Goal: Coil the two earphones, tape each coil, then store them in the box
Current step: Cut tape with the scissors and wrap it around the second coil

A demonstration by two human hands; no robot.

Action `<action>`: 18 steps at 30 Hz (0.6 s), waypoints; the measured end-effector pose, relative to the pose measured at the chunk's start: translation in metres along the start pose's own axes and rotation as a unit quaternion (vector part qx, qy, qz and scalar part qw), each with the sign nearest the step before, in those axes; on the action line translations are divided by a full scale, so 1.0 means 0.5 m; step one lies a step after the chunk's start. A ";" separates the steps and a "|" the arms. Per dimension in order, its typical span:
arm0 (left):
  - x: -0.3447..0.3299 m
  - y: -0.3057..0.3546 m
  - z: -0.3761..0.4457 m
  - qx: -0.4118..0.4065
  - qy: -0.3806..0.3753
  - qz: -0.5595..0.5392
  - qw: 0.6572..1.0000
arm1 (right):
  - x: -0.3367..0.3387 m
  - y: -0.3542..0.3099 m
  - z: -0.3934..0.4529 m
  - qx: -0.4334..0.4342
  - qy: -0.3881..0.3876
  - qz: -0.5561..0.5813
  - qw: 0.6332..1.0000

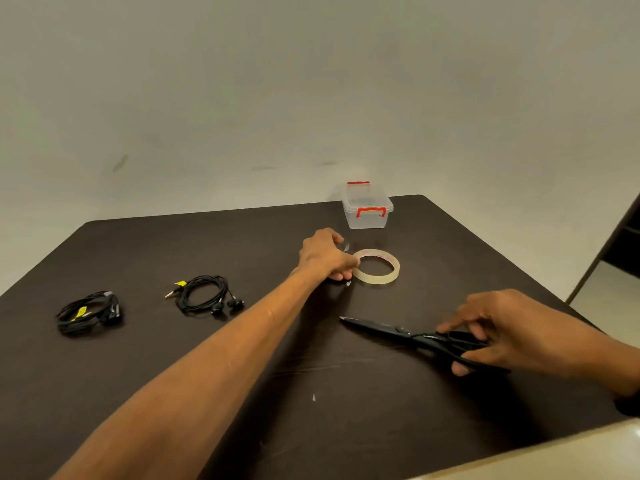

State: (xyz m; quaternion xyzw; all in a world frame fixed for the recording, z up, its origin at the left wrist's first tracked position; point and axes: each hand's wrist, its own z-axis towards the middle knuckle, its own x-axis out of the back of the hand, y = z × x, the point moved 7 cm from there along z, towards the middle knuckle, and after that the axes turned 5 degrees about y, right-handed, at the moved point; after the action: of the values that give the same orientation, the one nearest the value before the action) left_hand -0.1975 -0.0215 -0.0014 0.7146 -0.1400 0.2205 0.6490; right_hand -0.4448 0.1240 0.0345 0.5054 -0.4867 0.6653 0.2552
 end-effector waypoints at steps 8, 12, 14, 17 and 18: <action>-0.006 0.013 0.014 -0.028 0.002 0.017 0.999 | -0.016 0.033 -0.011 -0.083 -0.097 0.142 0.982; 0.047 -0.002 -0.009 -0.058 0.054 0.006 0.997 | -0.011 0.019 0.006 -0.090 -0.024 0.125 0.988; 0.084 -0.013 -0.028 -0.058 0.081 -0.042 0.994 | -0.005 0.001 0.024 -0.084 0.060 0.131 0.986; 0.129 -0.041 -0.074 -0.012 0.052 -0.192 0.980 | -0.015 -0.057 0.065 -0.077 0.170 0.271 0.944; 0.143 -0.051 -0.096 0.010 0.029 -0.246 0.969 | -0.024 -0.089 0.086 -0.069 0.196 0.321 0.924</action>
State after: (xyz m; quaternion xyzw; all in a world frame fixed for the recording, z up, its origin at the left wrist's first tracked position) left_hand -0.1296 0.0350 0.0149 0.7270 0.0610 0.0757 0.6797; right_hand -0.3853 0.1045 0.0412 0.1628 -0.6080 0.7620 0.1522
